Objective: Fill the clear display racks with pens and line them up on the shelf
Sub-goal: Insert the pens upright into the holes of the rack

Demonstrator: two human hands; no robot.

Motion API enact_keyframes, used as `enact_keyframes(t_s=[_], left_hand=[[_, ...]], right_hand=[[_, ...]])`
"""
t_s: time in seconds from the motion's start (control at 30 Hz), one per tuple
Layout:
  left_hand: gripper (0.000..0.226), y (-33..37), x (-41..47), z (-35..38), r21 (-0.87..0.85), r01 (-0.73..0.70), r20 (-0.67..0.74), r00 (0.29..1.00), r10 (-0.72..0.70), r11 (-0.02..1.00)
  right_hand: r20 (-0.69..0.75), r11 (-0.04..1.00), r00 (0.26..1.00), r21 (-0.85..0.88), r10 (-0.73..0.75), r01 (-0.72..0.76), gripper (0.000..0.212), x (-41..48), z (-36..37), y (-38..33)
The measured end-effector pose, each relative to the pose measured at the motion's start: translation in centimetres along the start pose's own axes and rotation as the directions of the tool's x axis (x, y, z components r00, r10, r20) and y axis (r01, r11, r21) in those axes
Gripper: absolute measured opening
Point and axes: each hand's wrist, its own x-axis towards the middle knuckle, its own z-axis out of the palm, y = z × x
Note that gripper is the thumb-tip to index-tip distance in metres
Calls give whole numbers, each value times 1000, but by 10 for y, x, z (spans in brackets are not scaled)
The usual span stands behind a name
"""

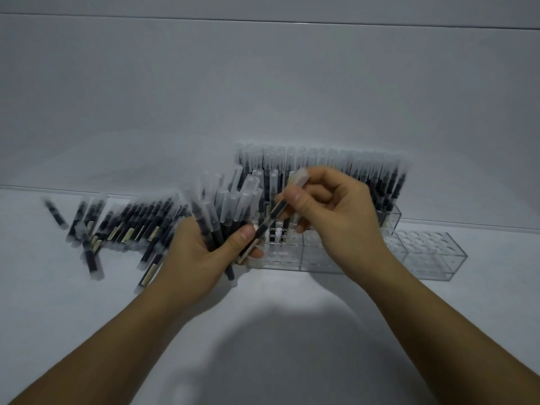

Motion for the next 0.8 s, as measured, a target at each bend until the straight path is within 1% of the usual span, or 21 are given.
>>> enact_keyframes(t_s=[0.07,0.17,0.23,0.33,0.4,0.47,0.57,0.63,0.8], left_hand=[[9,-1,2,-3,34,-3,-42,999,4,999],[15,-3,3,-5,61,15,-78,997,-10,998],[15,-5,3,-5,101,26,-95,995,-16,995],[13,-6,4,-6,135,30,-143,990,-10,990],[16,-6,5,-6,134,37,-182,983,-12,990],[24,-6,5,-6,129,52,-201,979,-25,990],[21,-11,5,-6,130,69,-177,983,-45,989],[17,-14,6,-6,138,72,-164,985,-49,988],[26,-22,8,-9,150,59,-161,986,-35,987]], right_hand=[[-107,998,993,58,40,-34,22,5,-7,-3],[-233,994,970,97,72,-50,11,11,-21,-2],[-294,996,953,76,73,-53,5,14,-28,2],[-368,998,928,19,61,-58,4,16,-34,8],[-401,999,915,-8,41,-48,3,18,-35,10],[-416,999,909,-43,6,-27,2,18,-36,10],[-399,992,915,-121,-65,17,3,17,-36,10],[-374,984,921,-172,-105,43,3,17,-36,11],[-265,935,938,-330,-226,132,8,14,-31,17]])
